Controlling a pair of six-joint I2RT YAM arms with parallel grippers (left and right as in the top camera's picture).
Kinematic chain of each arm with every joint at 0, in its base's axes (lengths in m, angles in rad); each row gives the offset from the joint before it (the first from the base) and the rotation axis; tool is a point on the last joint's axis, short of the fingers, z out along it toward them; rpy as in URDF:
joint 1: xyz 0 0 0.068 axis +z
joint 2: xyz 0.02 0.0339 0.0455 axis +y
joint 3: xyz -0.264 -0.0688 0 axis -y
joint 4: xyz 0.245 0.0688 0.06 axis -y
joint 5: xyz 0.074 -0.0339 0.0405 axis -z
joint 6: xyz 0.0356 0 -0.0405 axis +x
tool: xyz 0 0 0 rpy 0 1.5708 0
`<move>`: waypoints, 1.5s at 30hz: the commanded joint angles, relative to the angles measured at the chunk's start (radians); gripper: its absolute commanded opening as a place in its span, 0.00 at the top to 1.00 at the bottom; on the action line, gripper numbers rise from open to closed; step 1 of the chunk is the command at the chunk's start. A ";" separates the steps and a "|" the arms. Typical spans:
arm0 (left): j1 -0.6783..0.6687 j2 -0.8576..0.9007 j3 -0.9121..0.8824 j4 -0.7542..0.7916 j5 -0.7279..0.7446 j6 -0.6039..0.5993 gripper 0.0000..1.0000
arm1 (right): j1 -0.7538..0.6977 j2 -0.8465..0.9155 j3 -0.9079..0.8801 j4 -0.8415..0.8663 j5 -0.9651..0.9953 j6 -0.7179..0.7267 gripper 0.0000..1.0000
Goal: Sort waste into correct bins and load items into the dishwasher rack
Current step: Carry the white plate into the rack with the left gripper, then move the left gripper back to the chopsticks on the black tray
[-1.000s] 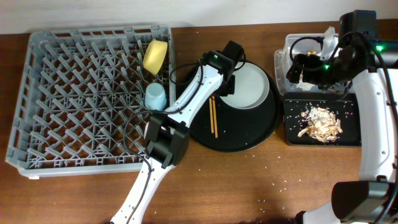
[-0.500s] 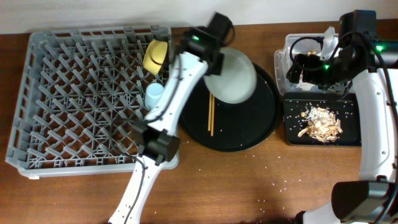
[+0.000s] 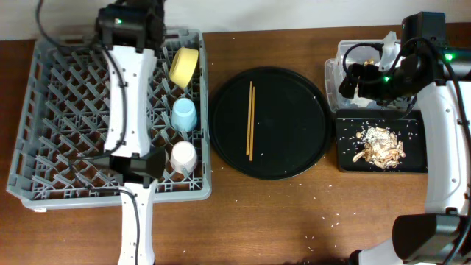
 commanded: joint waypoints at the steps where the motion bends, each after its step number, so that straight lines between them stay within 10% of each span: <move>1: 0.020 -0.006 -0.053 0.044 -0.039 0.016 1.00 | 0.005 0.003 -0.004 0.000 0.009 -0.010 0.02; 14: -0.022 -0.005 -0.452 0.281 -0.001 0.016 1.00 | 0.005 0.003 -0.004 0.000 0.009 -0.010 0.02; 20: -0.064 -0.028 -0.420 0.350 0.024 -0.076 0.34 | 0.005 0.003 -0.004 0.000 0.009 -0.010 0.02; 23: -0.070 -0.067 -0.374 0.339 0.407 -0.081 0.16 | 0.005 0.003 -0.004 0.000 0.009 -0.010 0.02; 25: -0.070 -0.101 -0.374 0.307 0.930 -0.083 0.20 | 0.005 0.003 -0.004 0.000 0.009 -0.010 0.02; 27: -0.079 -0.100 -0.375 0.246 1.239 -0.083 0.50 | 0.005 0.003 -0.004 0.000 0.009 -0.010 0.02; 34: -0.271 -0.097 -0.437 0.046 1.042 -0.084 0.53 | 0.005 0.003 -0.004 0.000 0.009 -0.010 0.02; 45: -0.365 -0.097 -0.940 0.405 0.841 -0.284 0.60 | 0.005 0.003 -0.004 0.000 0.009 -0.010 0.01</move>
